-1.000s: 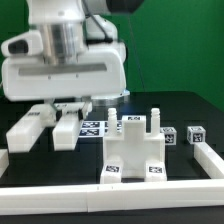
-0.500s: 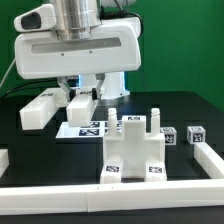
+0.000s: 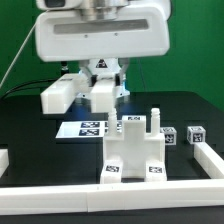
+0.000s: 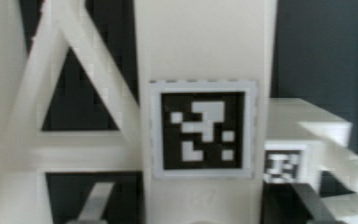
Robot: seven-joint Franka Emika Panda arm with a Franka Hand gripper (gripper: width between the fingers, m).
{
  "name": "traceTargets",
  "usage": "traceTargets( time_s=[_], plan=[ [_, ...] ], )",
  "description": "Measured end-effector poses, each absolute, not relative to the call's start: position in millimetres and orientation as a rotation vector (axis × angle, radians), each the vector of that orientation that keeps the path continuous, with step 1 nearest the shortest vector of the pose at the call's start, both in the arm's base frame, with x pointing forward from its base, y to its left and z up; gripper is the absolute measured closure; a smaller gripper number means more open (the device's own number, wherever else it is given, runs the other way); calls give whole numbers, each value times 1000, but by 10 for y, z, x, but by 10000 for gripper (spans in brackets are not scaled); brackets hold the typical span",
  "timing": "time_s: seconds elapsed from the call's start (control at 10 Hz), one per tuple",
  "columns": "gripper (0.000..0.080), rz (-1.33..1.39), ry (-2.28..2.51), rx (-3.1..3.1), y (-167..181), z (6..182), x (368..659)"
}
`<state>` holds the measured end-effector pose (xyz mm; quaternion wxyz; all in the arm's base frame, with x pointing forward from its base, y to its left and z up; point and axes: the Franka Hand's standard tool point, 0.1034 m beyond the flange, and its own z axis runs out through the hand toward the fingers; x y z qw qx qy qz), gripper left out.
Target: Assemble chair
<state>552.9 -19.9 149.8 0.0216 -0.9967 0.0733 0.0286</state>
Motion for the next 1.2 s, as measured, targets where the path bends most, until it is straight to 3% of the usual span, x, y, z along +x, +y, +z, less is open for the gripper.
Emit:
traceTargets(
  time_s=[0.7,1.2],
  plan=[
    [515,48,187,-3118,211,1554,5694],
    [515,68,189,-3130,478,1379,5736]
  ],
)
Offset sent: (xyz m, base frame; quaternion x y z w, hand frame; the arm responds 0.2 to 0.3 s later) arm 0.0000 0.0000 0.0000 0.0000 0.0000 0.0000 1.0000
